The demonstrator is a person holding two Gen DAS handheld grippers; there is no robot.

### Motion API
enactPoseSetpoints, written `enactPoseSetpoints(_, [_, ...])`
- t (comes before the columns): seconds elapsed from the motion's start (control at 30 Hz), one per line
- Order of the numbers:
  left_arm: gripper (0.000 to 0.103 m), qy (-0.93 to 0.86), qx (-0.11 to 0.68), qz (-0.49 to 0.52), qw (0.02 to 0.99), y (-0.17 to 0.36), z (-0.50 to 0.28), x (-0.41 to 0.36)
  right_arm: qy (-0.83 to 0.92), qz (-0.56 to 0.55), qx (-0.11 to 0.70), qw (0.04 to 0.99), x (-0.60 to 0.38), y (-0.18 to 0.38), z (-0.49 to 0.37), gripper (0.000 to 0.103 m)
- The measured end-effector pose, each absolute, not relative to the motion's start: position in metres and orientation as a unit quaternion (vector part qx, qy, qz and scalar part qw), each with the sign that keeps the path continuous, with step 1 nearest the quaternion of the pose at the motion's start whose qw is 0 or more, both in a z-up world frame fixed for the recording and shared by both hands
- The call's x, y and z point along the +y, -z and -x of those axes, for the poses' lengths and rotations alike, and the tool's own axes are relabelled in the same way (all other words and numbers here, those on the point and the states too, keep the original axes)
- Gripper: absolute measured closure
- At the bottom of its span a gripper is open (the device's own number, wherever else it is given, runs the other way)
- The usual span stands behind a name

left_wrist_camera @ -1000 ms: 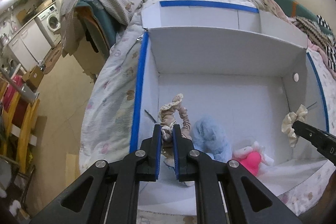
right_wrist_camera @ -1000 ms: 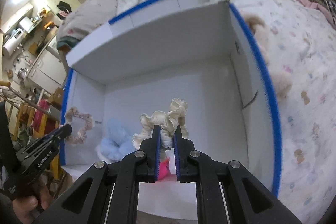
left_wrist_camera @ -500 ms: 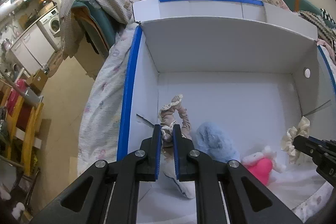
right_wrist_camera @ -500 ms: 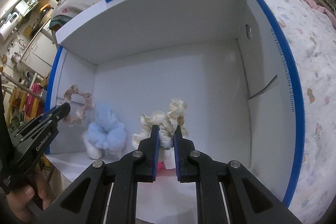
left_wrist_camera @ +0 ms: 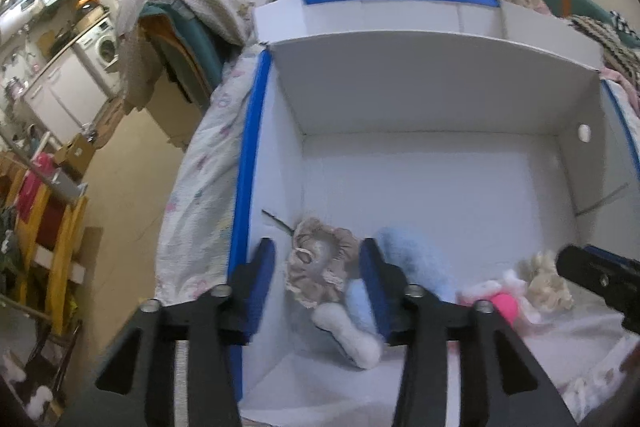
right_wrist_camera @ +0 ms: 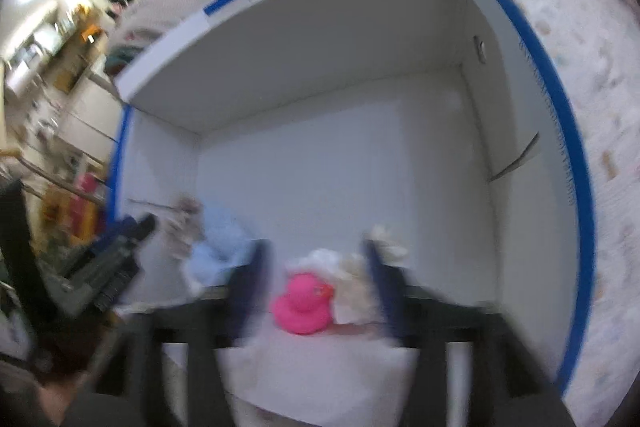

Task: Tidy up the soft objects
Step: 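Open the left tool dropping its scrunchie while the right tool releases its scrunchie, then withdraw both tools from the box toward the orange-tan item on the bed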

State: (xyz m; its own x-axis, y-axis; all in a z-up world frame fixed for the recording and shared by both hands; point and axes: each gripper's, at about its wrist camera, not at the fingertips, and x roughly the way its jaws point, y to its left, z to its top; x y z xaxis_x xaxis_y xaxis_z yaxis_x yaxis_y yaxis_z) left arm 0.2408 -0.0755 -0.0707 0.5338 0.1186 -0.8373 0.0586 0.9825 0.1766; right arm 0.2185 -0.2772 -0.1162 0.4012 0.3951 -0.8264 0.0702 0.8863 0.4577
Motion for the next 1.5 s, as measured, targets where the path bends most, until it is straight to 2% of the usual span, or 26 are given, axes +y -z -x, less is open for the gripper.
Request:
enactPoseSetpoints(0.07, [0.046,-0.019,0.471,-0.1,0.876,0.065,-0.236,-0.078,-0.1,-0.222,0.53,0.812,-0.279,0.113,-0.217,0.026])
enactPoseSetpoints(0.13, [0.041,-0.016,0.463,-0.102,0.88,0.059,-0.231,-0.079,-0.104,-0.221,0.529,0.813,-0.277,0.112,-0.217,0.026])
enactPoseSetpoints(0.2, [0.039,-0.016,0.457,-0.106,0.883,0.055,-0.229,-0.079,-0.108,-0.226,0.525,0.813,-0.277,0.11,-0.216,0.024])
enactPoseSetpoints(0.27, [0.039,-0.017,0.453,-0.108,0.885,0.05,-0.226,-0.079,-0.112,-0.227,0.517,0.818,-0.276,0.106,-0.214,0.011])
enactPoseSetpoints(0.33, [0.039,-0.019,0.451,-0.109,0.886,0.044,-0.223,-0.076,-0.116,-0.228,0.503,0.825,-0.276,0.101,-0.214,0.003])
enactPoseSetpoints(0.43, [0.039,-0.026,0.447,-0.109,0.887,0.035,-0.214,-0.072,-0.12,-0.235,0.487,0.833,-0.274,0.096,-0.212,0.0])
enactPoseSetpoints(1.2, [0.038,-0.052,0.449,-0.071,0.889,0.029,-0.147,-0.023,-0.095,-0.231,0.456,0.854,-0.279,0.078,-0.162,0.0])
enactPoseSetpoints(1.5, [0.038,-0.017,0.464,-0.045,0.885,0.039,-0.138,-0.021,-0.093,-0.189,0.435,0.876,-0.282,0.066,-0.129,0.0])
